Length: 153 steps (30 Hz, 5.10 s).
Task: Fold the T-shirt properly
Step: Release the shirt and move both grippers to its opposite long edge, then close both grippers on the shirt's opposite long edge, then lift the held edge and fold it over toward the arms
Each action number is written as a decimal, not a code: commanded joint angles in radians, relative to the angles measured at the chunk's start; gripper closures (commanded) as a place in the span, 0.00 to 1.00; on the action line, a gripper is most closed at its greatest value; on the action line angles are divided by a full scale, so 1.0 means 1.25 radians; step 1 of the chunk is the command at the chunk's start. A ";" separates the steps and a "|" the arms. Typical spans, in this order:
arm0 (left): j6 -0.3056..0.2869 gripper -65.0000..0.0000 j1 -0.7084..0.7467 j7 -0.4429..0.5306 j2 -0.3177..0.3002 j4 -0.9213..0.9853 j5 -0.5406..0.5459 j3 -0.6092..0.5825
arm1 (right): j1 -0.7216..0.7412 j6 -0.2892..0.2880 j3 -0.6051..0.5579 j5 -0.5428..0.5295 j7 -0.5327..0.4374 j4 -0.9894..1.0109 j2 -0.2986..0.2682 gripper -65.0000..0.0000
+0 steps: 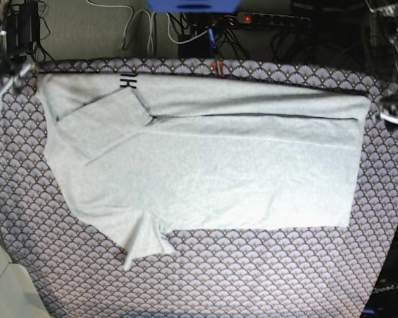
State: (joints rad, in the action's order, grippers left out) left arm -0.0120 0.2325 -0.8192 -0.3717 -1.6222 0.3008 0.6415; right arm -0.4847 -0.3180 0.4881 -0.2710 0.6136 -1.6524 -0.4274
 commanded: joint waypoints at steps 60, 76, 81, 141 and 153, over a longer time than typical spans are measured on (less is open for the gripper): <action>0.008 0.34 -0.721 0.538 0.045 0.941 -0.105 -0.358 | 0.854 0.000 -0.628 -0.005 -0.304 0.850 -0.013 1.00; 0.008 0.34 -0.721 0.565 0.046 0.941 -0.104 -0.357 | 0.840 0.000 -0.628 -0.005 -0.304 0.846 -0.013 1.00; 0.008 0.34 -0.721 0.575 0.048 0.941 -0.105 -0.357 | 0.840 0.000 -0.628 -0.005 -0.304 0.846 -0.012 1.00; 0.002 0.99 -0.414 0.338 0.049 0.451 -0.096 -0.272 | 0.543 0.000 -0.416 -0.005 -0.123 0.272 -0.078 1.00; 0.000 0.99 -0.313 0.214 0.064 0.240 -0.096 -0.173 | 0.334 0.000 -0.303 -0.005 -0.079 0.008 -0.076 1.00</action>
State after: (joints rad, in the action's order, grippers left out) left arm -0.0147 -0.1379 -0.5808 -0.2756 -1.2991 0.1825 0.4217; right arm -0.0772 -0.3218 0.0959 -0.2707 0.5369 -1.6249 -0.5026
